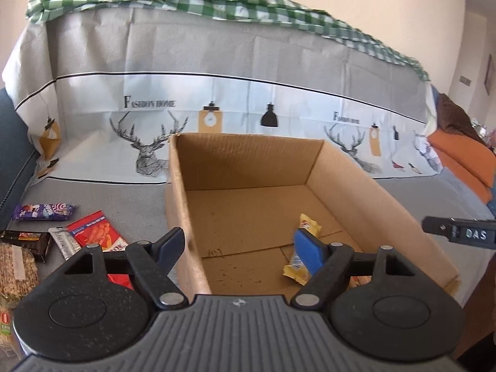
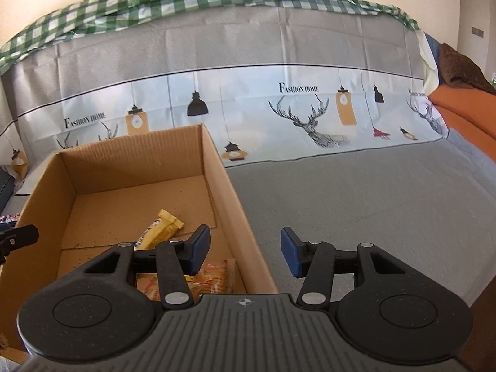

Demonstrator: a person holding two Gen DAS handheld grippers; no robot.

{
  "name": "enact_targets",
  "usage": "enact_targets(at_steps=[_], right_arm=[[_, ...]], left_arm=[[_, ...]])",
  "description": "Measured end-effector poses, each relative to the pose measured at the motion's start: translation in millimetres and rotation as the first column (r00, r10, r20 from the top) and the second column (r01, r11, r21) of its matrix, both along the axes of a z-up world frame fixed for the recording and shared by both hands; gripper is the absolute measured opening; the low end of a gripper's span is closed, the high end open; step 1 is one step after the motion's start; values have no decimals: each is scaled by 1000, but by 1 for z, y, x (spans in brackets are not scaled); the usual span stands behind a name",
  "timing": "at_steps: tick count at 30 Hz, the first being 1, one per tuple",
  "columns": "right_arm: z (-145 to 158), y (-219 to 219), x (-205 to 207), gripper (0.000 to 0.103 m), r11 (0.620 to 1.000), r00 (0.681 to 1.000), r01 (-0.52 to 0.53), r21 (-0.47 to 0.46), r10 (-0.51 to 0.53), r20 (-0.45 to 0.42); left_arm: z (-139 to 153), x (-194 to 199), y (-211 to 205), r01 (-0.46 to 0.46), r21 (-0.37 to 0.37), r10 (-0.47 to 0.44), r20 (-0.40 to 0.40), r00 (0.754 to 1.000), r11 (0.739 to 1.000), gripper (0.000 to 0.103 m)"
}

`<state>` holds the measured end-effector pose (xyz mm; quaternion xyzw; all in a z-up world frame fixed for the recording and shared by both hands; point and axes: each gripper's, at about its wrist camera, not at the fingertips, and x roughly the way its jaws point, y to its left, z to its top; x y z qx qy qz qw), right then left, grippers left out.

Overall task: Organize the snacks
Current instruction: 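Move both open tools from the box back to the snack pile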

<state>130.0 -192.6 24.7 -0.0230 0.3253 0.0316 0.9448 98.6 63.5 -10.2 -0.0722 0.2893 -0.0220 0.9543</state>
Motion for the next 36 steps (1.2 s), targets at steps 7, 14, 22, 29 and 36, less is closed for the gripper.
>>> enact_targets(at_steps=[7,14,22,29,36], right_arm=[[6,13,-14,56,999,998,-38,5,37,52],[14,20,-27,64,997,993,-64,48,59,99],[17,38,-45,67,987,989,-104,124,90,115],[18,67,-61,67,968,979,-186,166,168,117],[18,107,-73,52,919,945,-322,225,299,133]], left_arm=[[0,-17,-12,71,32,-72,33,997,997,83],[0,-36,-24,145,91,-150,51,987,985,83],[6,-53,-13,153,110,-160,58,985,982,69],[33,-77,23,67,182,-80,64,995,981,21],[34,-113,93,7,256,-3,-16,1000,967,21]])
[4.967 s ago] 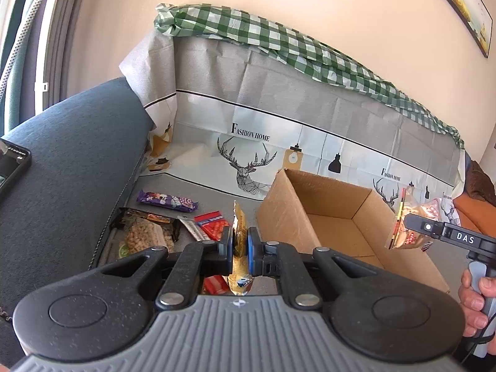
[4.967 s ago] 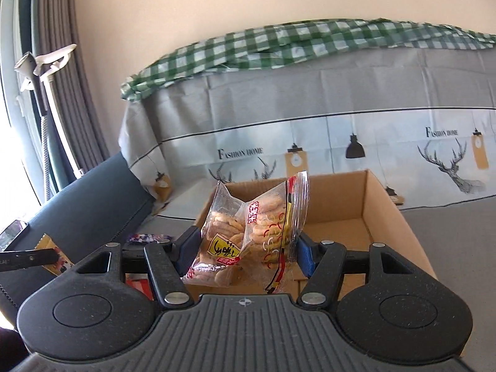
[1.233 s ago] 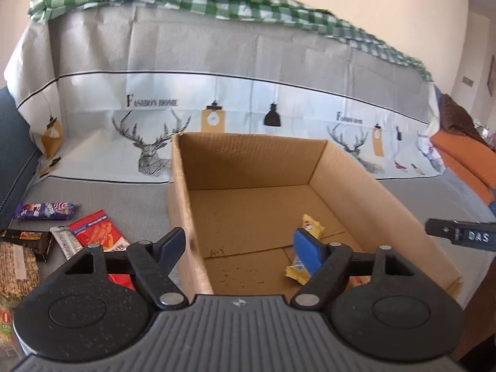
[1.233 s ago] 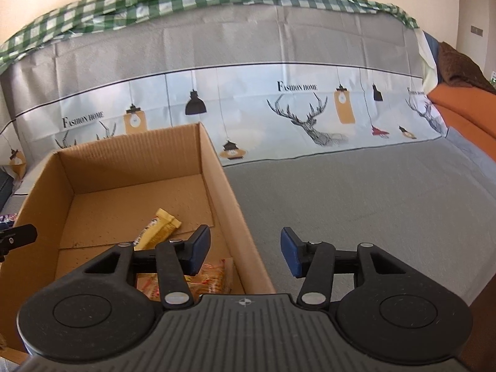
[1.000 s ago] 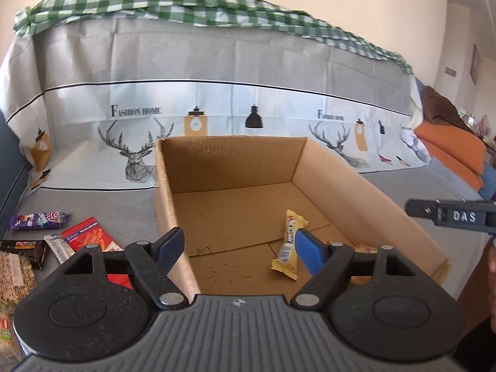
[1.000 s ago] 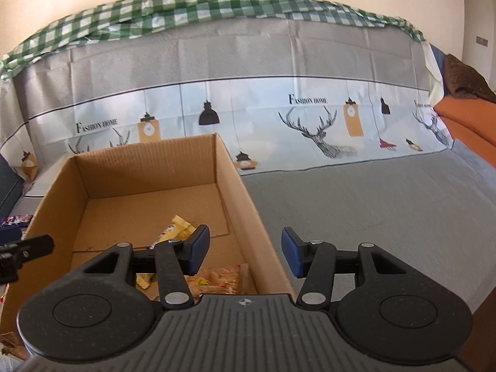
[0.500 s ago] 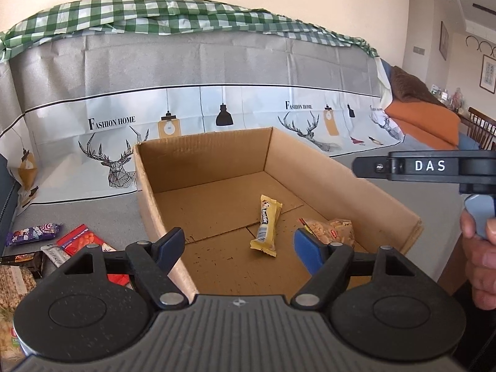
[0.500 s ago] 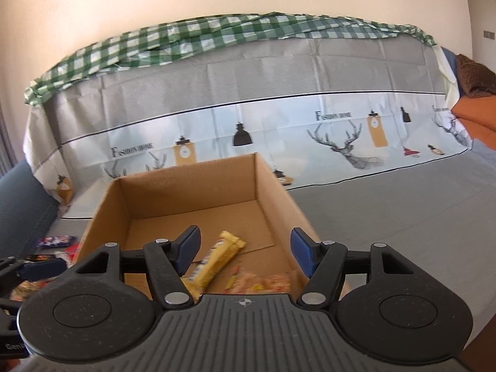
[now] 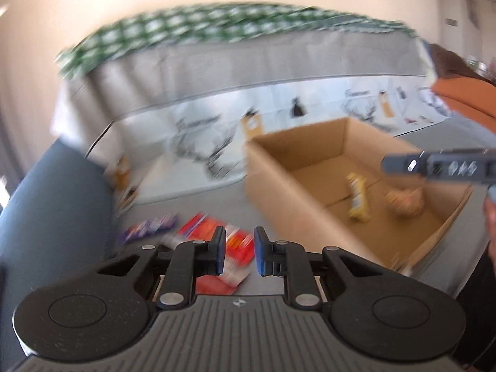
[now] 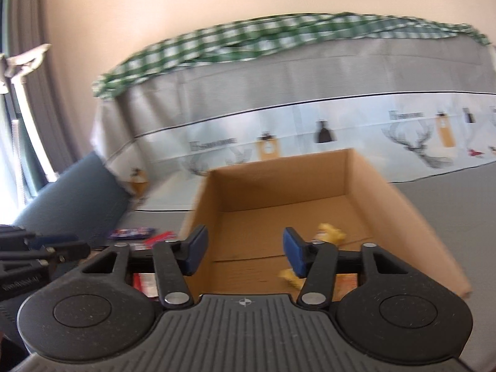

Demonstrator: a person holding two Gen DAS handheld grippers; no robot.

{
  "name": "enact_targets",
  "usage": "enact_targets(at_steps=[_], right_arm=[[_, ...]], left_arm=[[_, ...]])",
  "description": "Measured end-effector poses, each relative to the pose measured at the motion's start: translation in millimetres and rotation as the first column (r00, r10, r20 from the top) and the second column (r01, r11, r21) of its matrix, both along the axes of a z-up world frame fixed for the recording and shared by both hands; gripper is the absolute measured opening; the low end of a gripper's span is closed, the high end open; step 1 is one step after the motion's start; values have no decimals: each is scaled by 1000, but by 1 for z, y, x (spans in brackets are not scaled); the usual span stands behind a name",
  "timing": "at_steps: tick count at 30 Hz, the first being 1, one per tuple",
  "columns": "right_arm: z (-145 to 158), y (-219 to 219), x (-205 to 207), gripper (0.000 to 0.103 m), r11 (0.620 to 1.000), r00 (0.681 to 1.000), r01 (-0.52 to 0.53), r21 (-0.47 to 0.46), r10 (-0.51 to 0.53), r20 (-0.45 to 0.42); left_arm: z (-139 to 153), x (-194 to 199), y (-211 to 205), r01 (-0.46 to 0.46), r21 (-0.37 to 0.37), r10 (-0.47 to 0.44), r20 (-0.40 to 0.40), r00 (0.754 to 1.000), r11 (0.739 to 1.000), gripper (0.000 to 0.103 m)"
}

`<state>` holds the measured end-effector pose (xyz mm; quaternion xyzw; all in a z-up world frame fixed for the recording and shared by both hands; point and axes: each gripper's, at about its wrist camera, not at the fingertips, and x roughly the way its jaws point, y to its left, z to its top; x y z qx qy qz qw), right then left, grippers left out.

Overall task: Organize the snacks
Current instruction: 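Move both open tools from the box back to the snack pile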

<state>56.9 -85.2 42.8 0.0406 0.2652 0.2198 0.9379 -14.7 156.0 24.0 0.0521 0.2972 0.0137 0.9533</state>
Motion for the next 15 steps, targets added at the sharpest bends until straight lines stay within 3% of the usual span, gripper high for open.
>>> enact_targets(at_steps=[1,3,6,10,13,15], right_arm=[[0,7,-2,51,1000,1000,-26,7,26,3],[0,23,-8,49,997,997,-82,10,82,17],[-2,49,-15,46,987,986,-163,10,163,24],[-8,85,-20,43,965,965,-262,10,262,16],[-17,114,-25,41,944,944,-330,-14,330,-1],[-25,130,-28,41,930,930,-367,-37,366,-17]], left_arm=[[-2,-4,15,-54,-44,53,-21,998,998,21],[2,-19,38,-146,-102,150,30,988,984,21],[-5,-24,63,-233,-140,234,-4,972,963,22],[-31,-24,98,-336,-265,330,-67,942,904,24],[-40,-13,109,-393,-280,371,-131,919,876,24],[-41,-8,114,-406,-289,376,-155,914,867,33]])
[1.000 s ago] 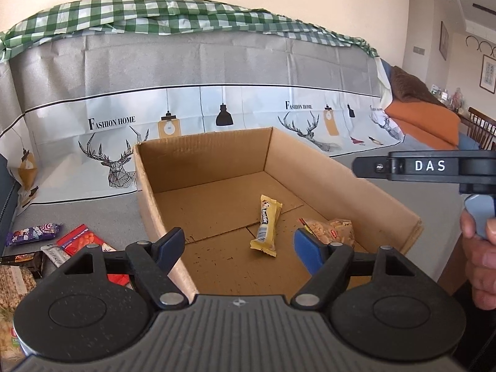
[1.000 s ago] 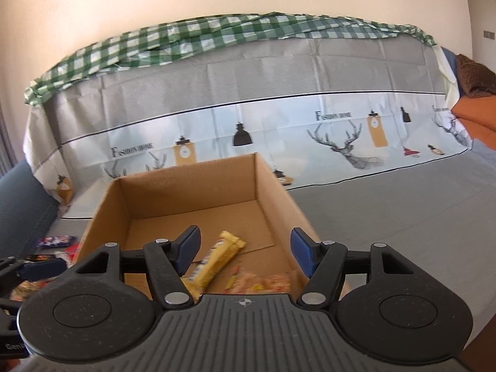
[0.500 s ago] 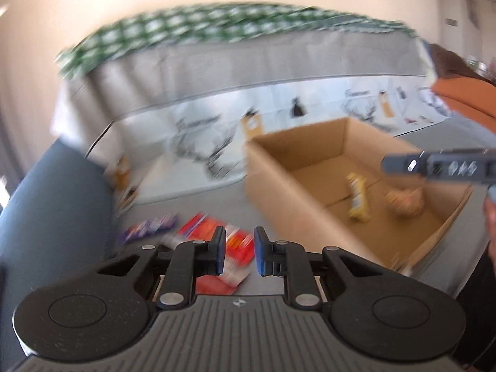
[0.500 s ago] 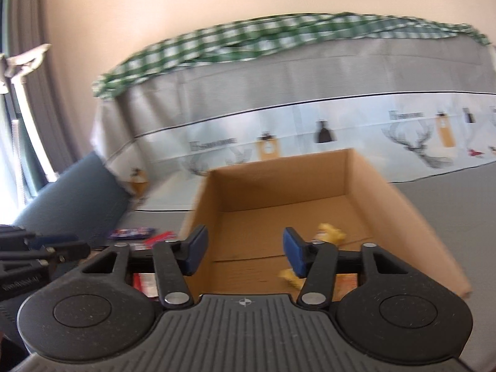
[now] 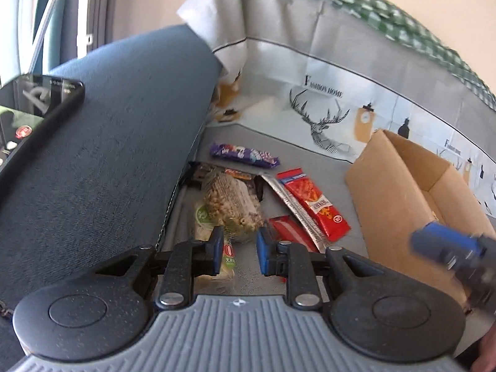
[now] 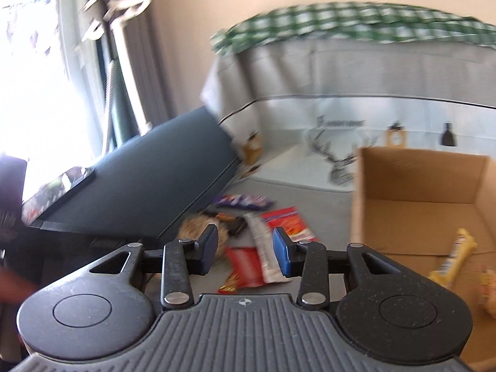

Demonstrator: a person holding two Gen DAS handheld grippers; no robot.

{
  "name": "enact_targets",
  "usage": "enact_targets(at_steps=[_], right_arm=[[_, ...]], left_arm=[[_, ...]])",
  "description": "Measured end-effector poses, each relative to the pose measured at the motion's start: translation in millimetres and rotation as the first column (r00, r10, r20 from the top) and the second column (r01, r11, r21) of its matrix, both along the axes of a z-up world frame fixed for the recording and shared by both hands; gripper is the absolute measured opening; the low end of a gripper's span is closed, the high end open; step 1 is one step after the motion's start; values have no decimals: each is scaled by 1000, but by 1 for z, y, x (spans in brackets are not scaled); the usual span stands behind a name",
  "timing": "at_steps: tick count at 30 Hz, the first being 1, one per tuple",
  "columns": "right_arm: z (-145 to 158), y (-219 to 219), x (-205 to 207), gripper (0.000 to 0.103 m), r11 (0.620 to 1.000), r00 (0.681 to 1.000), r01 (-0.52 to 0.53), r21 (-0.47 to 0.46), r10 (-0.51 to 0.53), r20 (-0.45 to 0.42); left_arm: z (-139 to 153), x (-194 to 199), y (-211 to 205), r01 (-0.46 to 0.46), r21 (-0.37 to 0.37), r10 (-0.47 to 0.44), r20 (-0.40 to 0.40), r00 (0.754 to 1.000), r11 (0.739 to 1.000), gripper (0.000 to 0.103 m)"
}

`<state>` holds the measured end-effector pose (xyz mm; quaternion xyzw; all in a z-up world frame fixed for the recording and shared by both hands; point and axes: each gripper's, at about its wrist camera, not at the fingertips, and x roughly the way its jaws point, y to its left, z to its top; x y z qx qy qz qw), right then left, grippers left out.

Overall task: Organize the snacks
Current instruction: 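Move both open tools from the box back to the snack pile, then grasp the small red-and-gold wrapped candy with the right tool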

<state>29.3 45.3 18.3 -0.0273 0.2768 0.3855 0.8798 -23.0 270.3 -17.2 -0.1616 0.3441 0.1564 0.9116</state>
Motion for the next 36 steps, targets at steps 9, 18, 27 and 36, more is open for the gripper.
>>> enact_targets(at_steps=[9,18,27,36], right_arm=[[-35,45,9,40,993,997,-45,-109,37,-71],[-75,82,36,41,972,997,3,-236,-22,-78],[-107,104,57,42,954,990,-18,-300,-25,-139],[-94,92,49,0,965,992,-47,-259,14,-128]], left_arm=[[-18,22,12,-53,-54,48,-101,994,997,47],[-30,33,14,-71,-58,60,-177,982,996,47],[-32,36,15,-59,-56,49,-171,984,997,48],[-29,31,14,-45,-63,34,-162,986,997,48]])
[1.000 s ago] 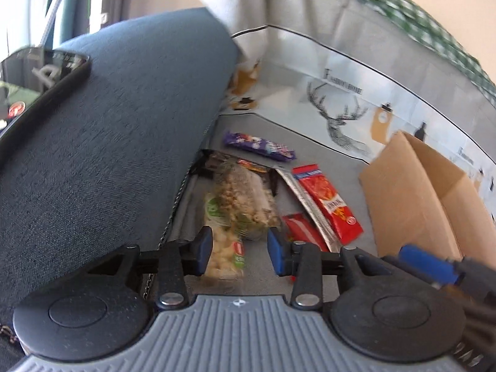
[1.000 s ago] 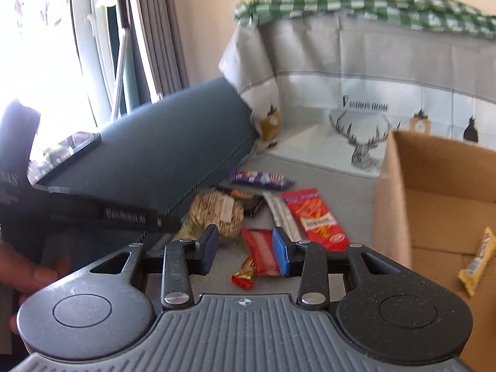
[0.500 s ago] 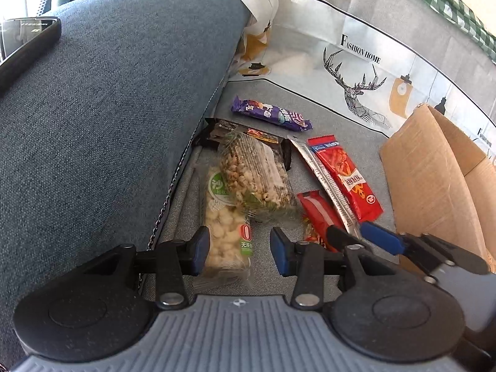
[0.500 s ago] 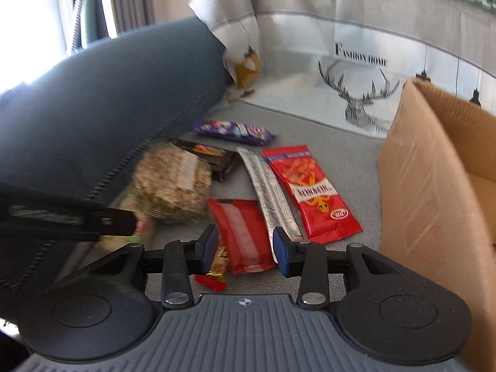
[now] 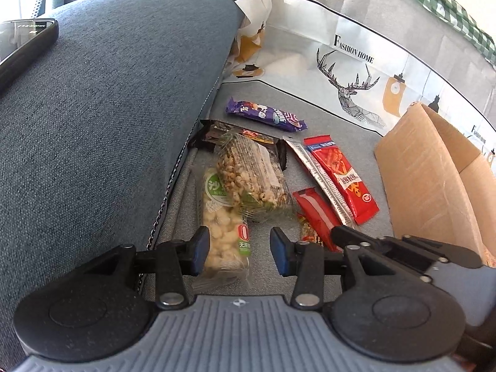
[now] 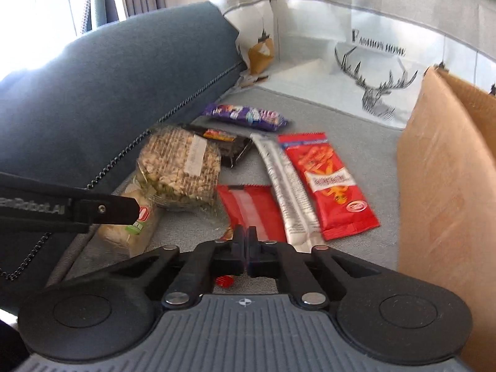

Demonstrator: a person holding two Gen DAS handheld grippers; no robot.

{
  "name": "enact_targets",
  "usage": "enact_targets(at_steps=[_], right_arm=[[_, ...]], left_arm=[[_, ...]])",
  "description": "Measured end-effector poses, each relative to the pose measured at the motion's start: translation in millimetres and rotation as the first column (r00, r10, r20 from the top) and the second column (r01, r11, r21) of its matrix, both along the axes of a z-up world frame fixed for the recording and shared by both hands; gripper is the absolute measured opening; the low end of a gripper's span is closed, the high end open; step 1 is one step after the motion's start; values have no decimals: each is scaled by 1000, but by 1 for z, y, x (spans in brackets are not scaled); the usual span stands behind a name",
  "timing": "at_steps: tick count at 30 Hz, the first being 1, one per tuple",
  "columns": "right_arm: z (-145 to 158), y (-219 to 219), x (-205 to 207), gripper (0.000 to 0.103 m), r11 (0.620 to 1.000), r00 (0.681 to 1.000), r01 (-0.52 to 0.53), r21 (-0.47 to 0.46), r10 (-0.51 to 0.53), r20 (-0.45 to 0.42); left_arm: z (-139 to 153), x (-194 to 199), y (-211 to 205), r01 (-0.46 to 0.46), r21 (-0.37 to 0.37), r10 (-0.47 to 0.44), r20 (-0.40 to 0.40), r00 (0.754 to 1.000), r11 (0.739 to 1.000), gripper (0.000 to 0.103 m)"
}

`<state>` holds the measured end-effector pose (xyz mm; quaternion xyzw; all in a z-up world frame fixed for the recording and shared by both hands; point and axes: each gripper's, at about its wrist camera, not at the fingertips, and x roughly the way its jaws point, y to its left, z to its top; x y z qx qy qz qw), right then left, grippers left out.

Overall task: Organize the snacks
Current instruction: 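Grasp the small red-and-gold wrapped candy with the right tool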

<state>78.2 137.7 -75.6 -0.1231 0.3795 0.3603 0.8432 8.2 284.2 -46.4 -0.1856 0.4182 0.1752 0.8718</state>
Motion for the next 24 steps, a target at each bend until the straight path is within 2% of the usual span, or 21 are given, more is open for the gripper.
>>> enact_targets(at_steps=[3,9,10,12,14,16,18,24], right_arm=[[12,-9,-8,0,1000,1000,-14,23,14,14],[22,-29,-32,0,999,997,-47,-5,47,59],[22,-30,-33,3,999,998,-26,-20,27,50],[25,-34,-34,6,1000,999,3,11,-3,39],[22,-34,-33,19,1000,999,6,16,-7,34],[17,-33,-29,29,999,1000,30,22,-30,-8],[14,-31,-24,31,997,998,41,62,-38,-50],[-2,-14,-12,34,994,990,62,93,-50,-130]], left_arm=[[1,-2,0,6,-3,-6,4,1000,1000,48],[5,-9,1,-5,-42,6,25,1000,999,48],[6,-10,1,-7,-48,9,29,1000,999,48],[7,-12,1,-9,-53,11,35,999,999,49],[8,-13,0,-7,-53,9,41,999,999,49],[9,-14,1,-2,-57,5,47,999,998,49],[8,-12,2,2,-55,1,46,999,998,49],[5,-8,4,3,-58,-1,39,999,998,50]])
